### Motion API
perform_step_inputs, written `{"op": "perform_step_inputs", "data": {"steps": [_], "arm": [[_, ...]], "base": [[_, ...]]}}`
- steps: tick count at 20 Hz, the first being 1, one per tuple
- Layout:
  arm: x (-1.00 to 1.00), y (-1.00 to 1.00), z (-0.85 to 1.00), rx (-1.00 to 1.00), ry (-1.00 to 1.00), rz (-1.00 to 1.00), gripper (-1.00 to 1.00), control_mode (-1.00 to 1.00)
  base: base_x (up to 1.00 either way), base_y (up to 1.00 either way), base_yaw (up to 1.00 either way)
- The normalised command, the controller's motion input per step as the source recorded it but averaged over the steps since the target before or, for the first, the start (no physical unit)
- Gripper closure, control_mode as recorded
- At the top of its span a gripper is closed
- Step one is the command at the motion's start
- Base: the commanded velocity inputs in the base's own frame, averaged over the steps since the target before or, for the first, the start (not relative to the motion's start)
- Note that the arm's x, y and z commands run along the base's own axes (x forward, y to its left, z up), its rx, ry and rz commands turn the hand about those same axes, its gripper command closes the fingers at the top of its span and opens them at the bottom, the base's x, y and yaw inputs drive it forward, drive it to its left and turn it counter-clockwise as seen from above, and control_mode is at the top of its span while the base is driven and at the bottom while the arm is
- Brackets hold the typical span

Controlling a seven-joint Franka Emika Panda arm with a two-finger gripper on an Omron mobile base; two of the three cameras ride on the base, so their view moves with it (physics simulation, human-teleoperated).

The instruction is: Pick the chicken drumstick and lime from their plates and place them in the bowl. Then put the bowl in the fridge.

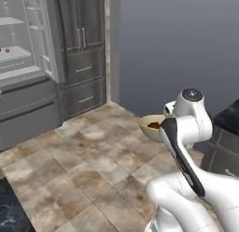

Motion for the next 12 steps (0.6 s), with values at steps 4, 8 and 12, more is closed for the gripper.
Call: {"op": "perform_step_inputs", "data": {"steps": [4, 8, 12], "arm": [[0.0, 0.0, 0.0, 0.0, 0.0, 0.0, 1.0, 1.0], [0.0, 0.0, 0.0, 0.0, 0.0, 0.0, 1.0, 1.0], [0.0, 0.0, 0.0, 0.0, 0.0, 0.0, 1.0, 1.0]], "base": [[0.84, 0.0, 0.34], [0.81, 0.0, 0.36], [0.77, 0.0, 0.39]]}}
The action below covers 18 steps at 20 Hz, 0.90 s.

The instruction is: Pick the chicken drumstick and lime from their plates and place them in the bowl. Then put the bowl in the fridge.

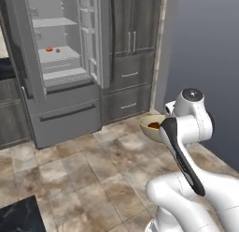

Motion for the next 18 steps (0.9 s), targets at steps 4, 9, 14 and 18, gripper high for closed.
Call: {"op": "perform_step_inputs", "data": {"steps": [4, 9, 14, 18], "arm": [[0.0, 0.0, 0.0, 0.0, 0.0, 0.0, 1.0, 1.0], [0.0, 0.0, 0.0, 0.0, 0.0, 0.0, 1.0, 1.0], [0.0, 0.0, 0.0, 0.0, 0.0, 0.0, 1.0, 1.0], [0.0, 0.0, 0.0, 0.0, 0.0, 0.0, 1.0, 1.0]], "base": [[0.8, 0.0, 0.36], [0.87, -0.04, 0.28], [0.86, -0.1, 0.27], [0.87, -0.08, 0.28]]}}
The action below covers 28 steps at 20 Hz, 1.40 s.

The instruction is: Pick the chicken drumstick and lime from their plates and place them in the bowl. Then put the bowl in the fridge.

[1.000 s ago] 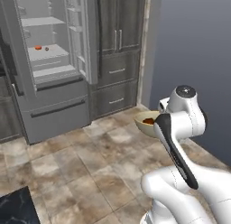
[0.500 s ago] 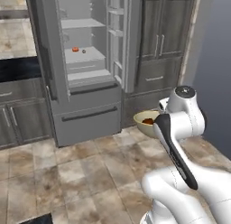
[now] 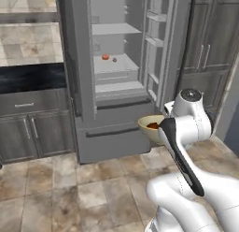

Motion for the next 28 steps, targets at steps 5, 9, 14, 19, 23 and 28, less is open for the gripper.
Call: {"op": "perform_step_inputs", "data": {"steps": [5, 9, 14, 19, 23, 28], "arm": [[0.0, 0.0, 0.0, 0.0, 0.0, 0.0, 1.0, 1.0], [0.0, 0.0, 0.0, 0.0, 0.0, 0.0, 1.0, 1.0], [0.0, 0.0, 0.0, 0.0, 0.0, 0.0, 1.0, 1.0], [0.0, 0.0, 0.0, 0.0, 0.0, 0.0, 1.0, 1.0], [0.0, 0.0, 0.0, 0.0, 0.0, 0.0, 1.0, 1.0], [0.0, 0.0, 0.0, 0.0, 0.0, 0.0, 1.0, 1.0]], "base": [[0.9, -0.23, 0.16], [0.86, -0.33, 0.02], [0.81, -0.27, 0.02], [0.71, -0.14, 0.03], [0.66, -0.24, 0.0], [0.6, -0.23, 0.0]]}}
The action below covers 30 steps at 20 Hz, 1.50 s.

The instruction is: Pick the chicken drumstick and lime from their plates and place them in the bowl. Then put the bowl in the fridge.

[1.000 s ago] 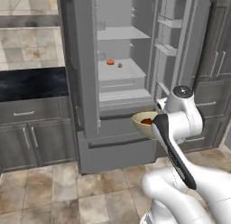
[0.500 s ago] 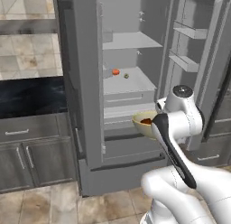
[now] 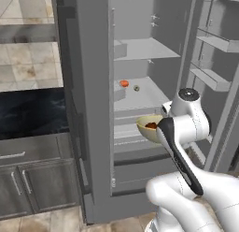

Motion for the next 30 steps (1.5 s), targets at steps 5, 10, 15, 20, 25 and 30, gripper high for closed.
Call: {"op": "perform_step_inputs", "data": {"steps": [5, 10, 15, 20, 25, 30], "arm": [[0.0, 0.0, 0.0, 0.0, 0.0, 0.0, 1.0, 1.0], [0.0, 0.0, 0.0, 0.0, 0.0, 0.0, 1.0, 1.0], [0.0, 0.0, 0.0, 0.0, 0.0, 0.0, 1.0, 1.0], [0.0, 0.0, 0.0, 0.0, 0.0, 0.0, 1.0, 1.0], [0.0, 0.0, 0.0, 0.0, 0.0, 0.0, 1.0, 1.0], [0.0, 0.0, 0.0, 0.0, 0.0, 0.0, 1.0, 1.0]], "base": [[0.49, -0.22, 0.0], [0.45, -0.19, -0.04], [0.32, -0.1, -0.05], [0.05, -0.02, 0.0], [0.0, 0.0, 0.0], [0.0, 0.0, 0.0]]}}
